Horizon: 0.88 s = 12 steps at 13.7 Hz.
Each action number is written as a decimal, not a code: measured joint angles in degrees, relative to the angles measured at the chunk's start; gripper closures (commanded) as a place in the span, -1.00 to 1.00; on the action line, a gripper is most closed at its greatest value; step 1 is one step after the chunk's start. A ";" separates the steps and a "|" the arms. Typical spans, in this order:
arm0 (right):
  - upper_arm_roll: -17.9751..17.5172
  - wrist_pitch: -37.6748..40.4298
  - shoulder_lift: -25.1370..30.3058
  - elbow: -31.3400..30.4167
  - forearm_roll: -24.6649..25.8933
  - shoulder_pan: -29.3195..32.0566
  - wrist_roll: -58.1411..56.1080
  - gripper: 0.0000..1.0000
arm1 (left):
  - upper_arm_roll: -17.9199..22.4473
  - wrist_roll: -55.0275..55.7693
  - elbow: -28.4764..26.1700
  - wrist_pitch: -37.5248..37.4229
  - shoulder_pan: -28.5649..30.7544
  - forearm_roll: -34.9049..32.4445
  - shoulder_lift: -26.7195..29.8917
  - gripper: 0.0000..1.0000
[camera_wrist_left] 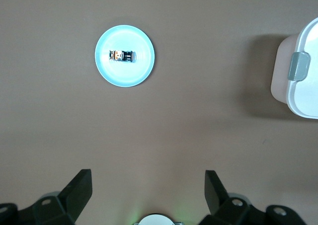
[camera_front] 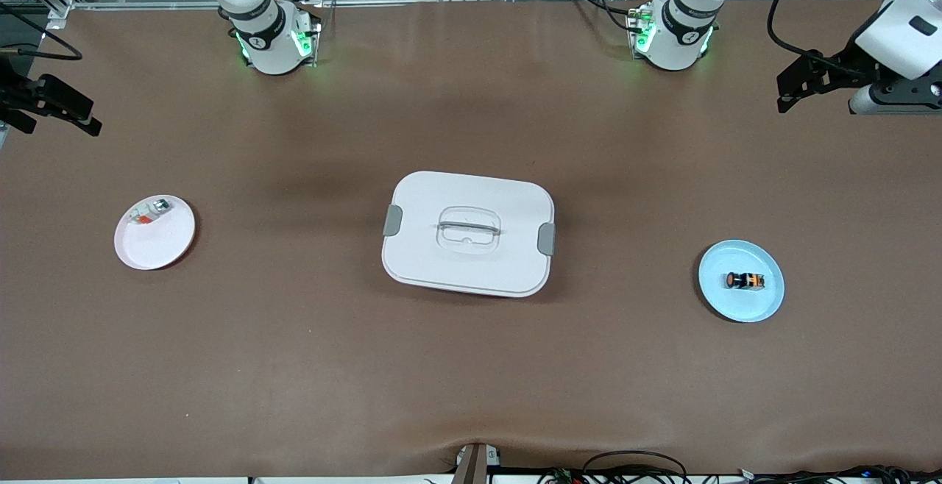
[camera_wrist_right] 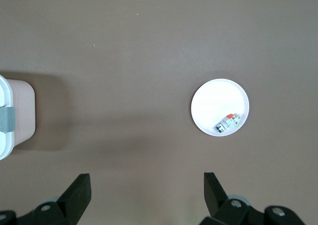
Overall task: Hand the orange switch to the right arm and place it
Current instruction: 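Move the left gripper toward the orange switch on the blue plate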
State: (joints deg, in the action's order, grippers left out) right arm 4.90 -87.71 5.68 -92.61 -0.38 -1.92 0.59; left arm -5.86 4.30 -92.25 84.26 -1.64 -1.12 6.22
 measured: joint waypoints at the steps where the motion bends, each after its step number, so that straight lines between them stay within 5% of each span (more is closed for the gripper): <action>1: 0.02 0.00 0.00 0.00 0.00 0.00 0.00 -1.00 | 0.00 0.00 0.00 0.00 0.01 0.00 0.00 -1.00; 6: 0.11 0.00 0.00 0.00 0.02 0.01 0.00 -1.00 | 0.20 0.00 0.38 0.00 0.20 0.00 -1.01 -1.00; 12: 0.19 0.00 0.00 -0.02 0.04 0.02 0.00 -1.00 | 0.44 -0.47 1.87 2.50 1.33 -0.45 -9.62 -1.00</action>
State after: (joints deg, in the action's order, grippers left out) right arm 5.10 -87.71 5.68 -92.63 -0.34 -1.90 0.59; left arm -5.42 3.82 -90.38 86.76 -0.31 -1.57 -3.41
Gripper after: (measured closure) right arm 0.000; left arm 0.000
